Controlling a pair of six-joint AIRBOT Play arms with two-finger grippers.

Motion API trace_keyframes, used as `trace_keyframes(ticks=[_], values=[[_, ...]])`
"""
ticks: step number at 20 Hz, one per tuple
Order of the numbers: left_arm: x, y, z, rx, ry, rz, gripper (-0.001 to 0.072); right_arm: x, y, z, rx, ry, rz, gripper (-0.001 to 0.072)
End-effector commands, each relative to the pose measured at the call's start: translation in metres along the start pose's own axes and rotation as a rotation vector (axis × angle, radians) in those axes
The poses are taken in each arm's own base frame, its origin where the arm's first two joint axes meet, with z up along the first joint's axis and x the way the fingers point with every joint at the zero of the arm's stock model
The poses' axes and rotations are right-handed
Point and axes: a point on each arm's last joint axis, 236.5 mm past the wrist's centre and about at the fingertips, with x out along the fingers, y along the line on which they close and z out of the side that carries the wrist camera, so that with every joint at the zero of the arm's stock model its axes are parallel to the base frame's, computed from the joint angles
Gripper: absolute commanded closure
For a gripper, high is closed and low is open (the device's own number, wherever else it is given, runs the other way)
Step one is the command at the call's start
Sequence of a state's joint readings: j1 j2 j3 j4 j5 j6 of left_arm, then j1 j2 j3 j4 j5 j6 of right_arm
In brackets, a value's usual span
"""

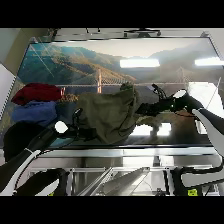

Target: Fold the shirts.

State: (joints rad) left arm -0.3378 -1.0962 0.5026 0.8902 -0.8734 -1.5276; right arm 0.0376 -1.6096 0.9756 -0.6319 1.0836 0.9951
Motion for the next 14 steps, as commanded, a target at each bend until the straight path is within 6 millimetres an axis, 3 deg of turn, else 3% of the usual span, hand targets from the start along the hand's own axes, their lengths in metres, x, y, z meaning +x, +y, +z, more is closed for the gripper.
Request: trace_keyframes(ticks=[1, 3, 5, 7, 8, 11, 13, 14], values=[[-0.003, 0.005, -0.003, 0.002, 0.021, -0.002, 0.0677, 0.021, -0.017, -0.002, 0.07, 0.018, -0.016, 0.0012], [-0.004, 0.005, -0.001, -0.001, 0.018, -0.002, 0.0677, 0.028, 0.002, -0.004, 0.058, 0.028, 0.078, 0.0036], [-0.004, 0.005, -0.001, -0.001, 0.017, -0.002, 0.0677, 0.031, 0.014, -0.005, 0.043, 0.031, 0.117, 0.0434], [-0.004, 0.005, -0.001, 0.002, 0.017, -0.002, 0.0677, 0.03, 0.016, -0.002, 0.05, 0.022, 0.126, 0.0643], [-0.004, 0.005, -0.001, 0.01, 0.016, -0.003, 0.0677, 0.029, 0.017, -0.002, 0.048, 0.021, 0.127, 0.0693], [-0.016, -0.002, 0.006, 0.035, -0.036, -0.021, 0.0677, 0.011, 0.03, 0.001, 0.022, 0.01, 0.157, 0.0694], [-0.047, -0.011, 0.022, 0.046, -0.124, -0.055, 0.0677, -0.025, 0.05, 0.01, -0.025, -0.021, 0.201, 0.0694], [-0.073, -0.017, 0.033, 0.049, -0.186, -0.077, 0.0677, -0.048, 0.062, 0.017, -0.056, -0.054, 0.216, 0.0694]])
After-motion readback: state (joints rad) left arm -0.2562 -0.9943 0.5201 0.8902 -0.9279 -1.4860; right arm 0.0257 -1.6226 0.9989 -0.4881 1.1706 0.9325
